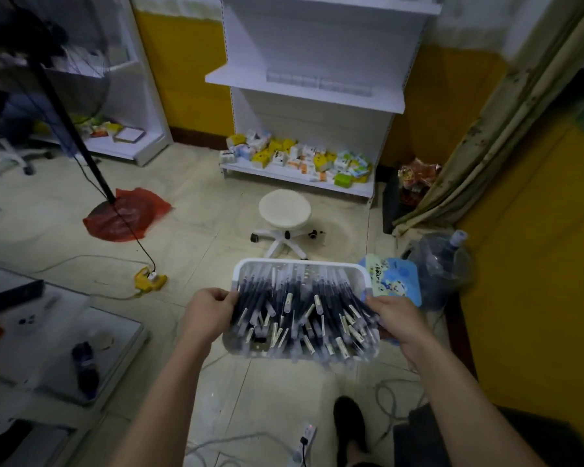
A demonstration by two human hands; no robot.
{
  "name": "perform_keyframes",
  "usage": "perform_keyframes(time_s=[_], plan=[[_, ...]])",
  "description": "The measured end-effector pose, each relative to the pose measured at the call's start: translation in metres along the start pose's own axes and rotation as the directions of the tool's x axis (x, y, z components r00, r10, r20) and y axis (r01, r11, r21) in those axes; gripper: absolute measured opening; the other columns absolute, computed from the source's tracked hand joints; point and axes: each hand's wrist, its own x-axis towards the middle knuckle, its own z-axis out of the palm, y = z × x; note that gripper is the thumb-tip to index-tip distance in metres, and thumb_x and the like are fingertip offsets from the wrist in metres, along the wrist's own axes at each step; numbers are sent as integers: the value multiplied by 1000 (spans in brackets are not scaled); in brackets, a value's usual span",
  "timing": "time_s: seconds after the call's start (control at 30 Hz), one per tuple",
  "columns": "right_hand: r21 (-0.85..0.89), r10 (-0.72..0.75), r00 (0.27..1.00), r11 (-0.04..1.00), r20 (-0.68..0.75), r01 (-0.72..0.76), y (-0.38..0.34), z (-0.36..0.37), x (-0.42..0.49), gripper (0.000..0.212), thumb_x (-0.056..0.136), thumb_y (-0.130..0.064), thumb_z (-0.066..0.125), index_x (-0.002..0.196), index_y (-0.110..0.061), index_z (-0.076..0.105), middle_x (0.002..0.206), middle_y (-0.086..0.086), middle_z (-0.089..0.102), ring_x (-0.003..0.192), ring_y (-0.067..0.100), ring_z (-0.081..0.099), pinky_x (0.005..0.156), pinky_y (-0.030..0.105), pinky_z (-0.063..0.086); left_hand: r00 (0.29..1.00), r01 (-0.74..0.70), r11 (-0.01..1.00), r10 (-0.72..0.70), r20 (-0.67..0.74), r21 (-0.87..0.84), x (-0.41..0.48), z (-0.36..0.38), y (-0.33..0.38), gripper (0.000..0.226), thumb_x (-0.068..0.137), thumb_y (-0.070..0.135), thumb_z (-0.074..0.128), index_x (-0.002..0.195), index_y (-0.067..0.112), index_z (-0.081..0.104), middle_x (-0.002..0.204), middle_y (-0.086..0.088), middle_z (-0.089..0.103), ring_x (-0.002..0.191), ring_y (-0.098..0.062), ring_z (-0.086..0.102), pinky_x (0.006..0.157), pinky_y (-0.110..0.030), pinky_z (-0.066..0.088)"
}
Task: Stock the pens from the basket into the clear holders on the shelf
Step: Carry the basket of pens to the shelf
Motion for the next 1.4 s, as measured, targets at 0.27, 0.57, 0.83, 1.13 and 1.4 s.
perform_keyframes(time_s=[0.27, 0.57, 0.83, 1.13, 1.4], plan=[[31, 22, 999, 999, 27, -22, -56, -12, 164, 29, 81, -31, 64, 74, -4, 70, 67, 11, 62, 67, 20, 57, 65, 31, 41, 998, 19, 1000, -18, -59, 23, 116, 56, 79, 30, 92, 29, 59, 69, 13, 70, 64, -2, 68, 64, -19, 62, 61, -29, 47], [35, -52, 997, 998, 49, 50, -157, -50, 330, 26, 87, -27, 63, 74, -7, 74, 76, 12, 72, 72, 27, 65, 65, 33, 46, 992, 56, 998, -59, -115, -33, 237, 105, 189, 20, 90, 27, 64, 78, 14, 74, 68, -2, 71, 65, -18, 64, 69, -35, 56], [7, -57, 994, 998, 91, 56, -213, -27, 427, 22, 89, -23, 61, 78, -11, 76, 78, 10, 74, 80, 29, 69, 70, 34, 51, 987, 72, 996, -78, -139, -48, 344, 113, 226, 29, 89, 24, 63, 61, 23, 69, 63, 1, 70, 64, -18, 65, 68, -37, 55], [20, 26, 996, 999, -80, -25, -269, 29, 536, 39, 83, -32, 62, 88, 7, 65, 87, 28, 66, 68, 25, 63, 63, 33, 43, 1000, 3, 1000, -4, 26, 7, 523, 107, 261, 31, 88, 27, 59, 71, 6, 72, 66, -13, 69, 59, -20, 58, 61, -31, 47], [56, 84, 983, 996, -165, -76, -320, 46, 609, 48, 87, -41, 64, 83, 6, 67, 85, 30, 66, 82, 43, 66, 64, 41, 48, 993, -56, 996, 47, 108, 74, 632, 106, 322, 30, 91, 27, 57, 75, 7, 73, 67, -7, 69, 62, -20, 62, 57, -25, 42]])
